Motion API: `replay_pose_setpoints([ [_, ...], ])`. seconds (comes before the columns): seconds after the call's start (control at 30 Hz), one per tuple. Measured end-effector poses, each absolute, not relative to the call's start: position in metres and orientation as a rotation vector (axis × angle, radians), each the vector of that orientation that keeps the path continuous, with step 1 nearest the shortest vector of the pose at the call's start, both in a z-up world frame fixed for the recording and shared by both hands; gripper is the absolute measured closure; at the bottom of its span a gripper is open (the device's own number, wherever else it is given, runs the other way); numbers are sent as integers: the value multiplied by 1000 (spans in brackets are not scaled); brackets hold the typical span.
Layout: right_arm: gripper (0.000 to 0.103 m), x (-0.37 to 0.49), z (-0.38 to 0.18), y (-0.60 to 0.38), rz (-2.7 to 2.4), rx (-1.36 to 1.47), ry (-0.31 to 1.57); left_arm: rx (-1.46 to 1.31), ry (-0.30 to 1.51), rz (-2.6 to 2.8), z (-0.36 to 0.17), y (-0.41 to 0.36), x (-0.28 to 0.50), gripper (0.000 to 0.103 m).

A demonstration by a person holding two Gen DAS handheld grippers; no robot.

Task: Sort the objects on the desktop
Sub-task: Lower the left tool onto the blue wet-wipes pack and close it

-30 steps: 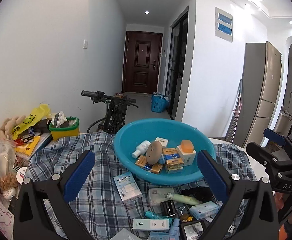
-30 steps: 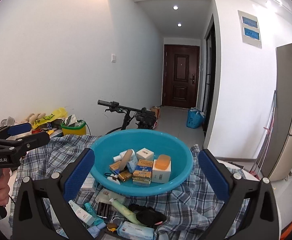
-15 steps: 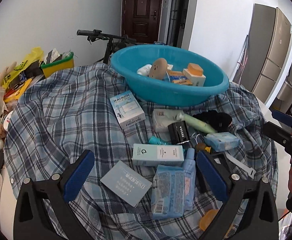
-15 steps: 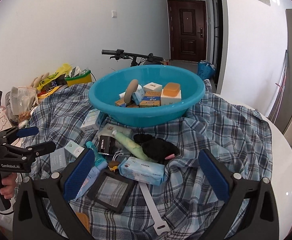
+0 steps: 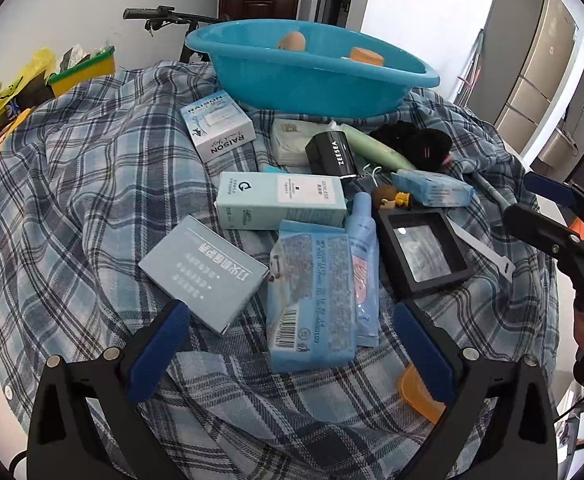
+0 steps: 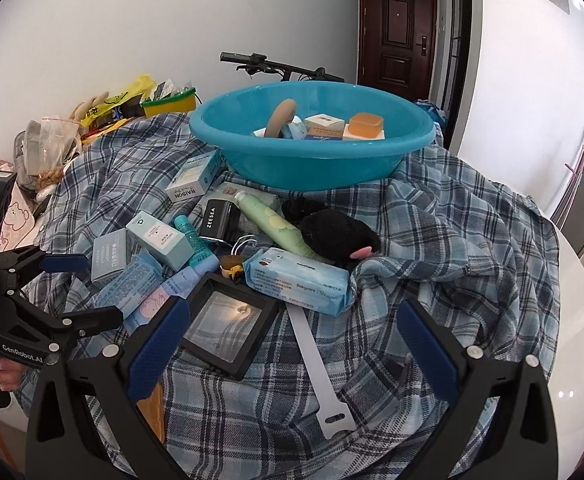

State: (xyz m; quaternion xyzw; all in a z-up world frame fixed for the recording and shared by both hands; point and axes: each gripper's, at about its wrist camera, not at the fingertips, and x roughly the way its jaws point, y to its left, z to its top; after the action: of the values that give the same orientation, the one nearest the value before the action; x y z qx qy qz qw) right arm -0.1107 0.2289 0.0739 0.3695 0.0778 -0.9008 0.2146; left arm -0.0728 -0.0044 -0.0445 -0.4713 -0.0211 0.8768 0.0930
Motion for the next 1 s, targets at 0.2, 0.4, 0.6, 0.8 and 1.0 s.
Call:
replay_pose_setpoints([
  [0.2,0,-114,72,228,-2489,1032,214,-1394,-36,2577,-45,2,-74,20],
  [0.4,0,-115,69,229,-2496,1040,215,-1425,-11,2499,-49,10,-71,52],
  [0.6,0,-116,70,230,-2505,1037,221,-1442,-9,2470,-55,14,-75,55],
  [0.8,0,-124,67,230,-2483,1073,197,-1455,-63,2468,-57,12,-83,55],
  [1.0,0,-138,60,221,-2448,1132,165,-1440,-72,2482,-55,10,-81,59],
])
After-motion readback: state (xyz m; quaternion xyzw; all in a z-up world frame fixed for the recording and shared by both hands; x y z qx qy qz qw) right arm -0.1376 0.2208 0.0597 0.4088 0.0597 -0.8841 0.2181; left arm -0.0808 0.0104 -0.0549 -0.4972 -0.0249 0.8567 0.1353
